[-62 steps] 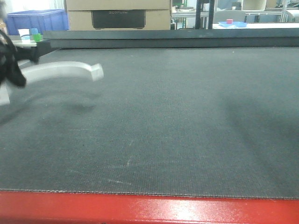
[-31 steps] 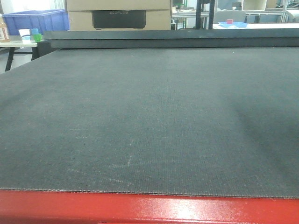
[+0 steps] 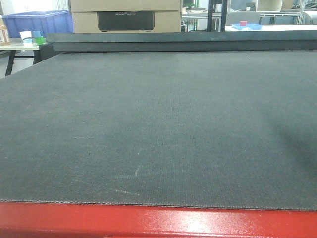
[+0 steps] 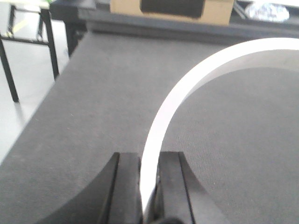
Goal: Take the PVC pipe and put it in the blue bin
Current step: 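Hold both lifted clamps raised above the table, then drive the base away from the table toward the blue bin shelves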
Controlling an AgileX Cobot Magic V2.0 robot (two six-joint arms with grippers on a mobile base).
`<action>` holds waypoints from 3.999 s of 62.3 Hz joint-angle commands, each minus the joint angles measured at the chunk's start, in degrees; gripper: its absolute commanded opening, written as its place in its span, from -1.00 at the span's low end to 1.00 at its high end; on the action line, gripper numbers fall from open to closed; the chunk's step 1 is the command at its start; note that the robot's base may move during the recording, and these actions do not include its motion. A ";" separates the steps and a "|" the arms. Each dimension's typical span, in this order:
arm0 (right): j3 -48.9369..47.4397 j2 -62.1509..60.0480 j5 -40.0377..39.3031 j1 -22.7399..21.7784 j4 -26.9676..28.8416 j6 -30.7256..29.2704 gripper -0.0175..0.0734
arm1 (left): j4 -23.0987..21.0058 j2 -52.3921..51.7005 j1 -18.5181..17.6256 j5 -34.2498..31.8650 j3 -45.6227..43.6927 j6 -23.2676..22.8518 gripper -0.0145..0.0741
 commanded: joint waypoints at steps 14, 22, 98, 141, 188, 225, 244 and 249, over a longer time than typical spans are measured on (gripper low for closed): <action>4.66 -4.86 -2.85 -0.08 -2.18 0.80 -0.95 | -0.21 -9.16 2.75 5.88 0.14 -0.47 -0.92; 4.66 -5.09 -4.85 -0.08 -2.31 0.80 -0.95 | -0.08 -9.99 2.97 6.72 0.14 -0.47 -0.92; 4.66 -5.12 -4.82 -0.08 -2.31 0.80 -0.95 | -0.20 -10.13 2.97 12.41 0.14 -0.47 -0.92; 4.66 -5.12 -11.43 -0.08 -0.15 0.80 -0.95 | -0.20 -10.13 2.97 12.41 0.14 -0.47 -0.92; 4.66 -5.12 -11.43 -0.08 -0.15 0.80 -0.95 | -0.20 -10.13 2.97 12.41 0.14 -0.47 -0.92; 4.66 -5.12 -11.43 -0.08 -0.15 0.80 -0.95 | -0.20 -10.13 2.97 12.41 0.14 -0.47 -0.92; 4.66 -5.12 -11.43 -0.08 -0.15 0.80 -0.95 | -0.20 -10.13 2.97 12.41 0.14 -0.47 -0.92; 4.66 -5.12 -11.43 -0.08 -0.15 0.80 -0.95 | -0.20 -10.13 2.97 12.41 0.14 -0.47 -0.92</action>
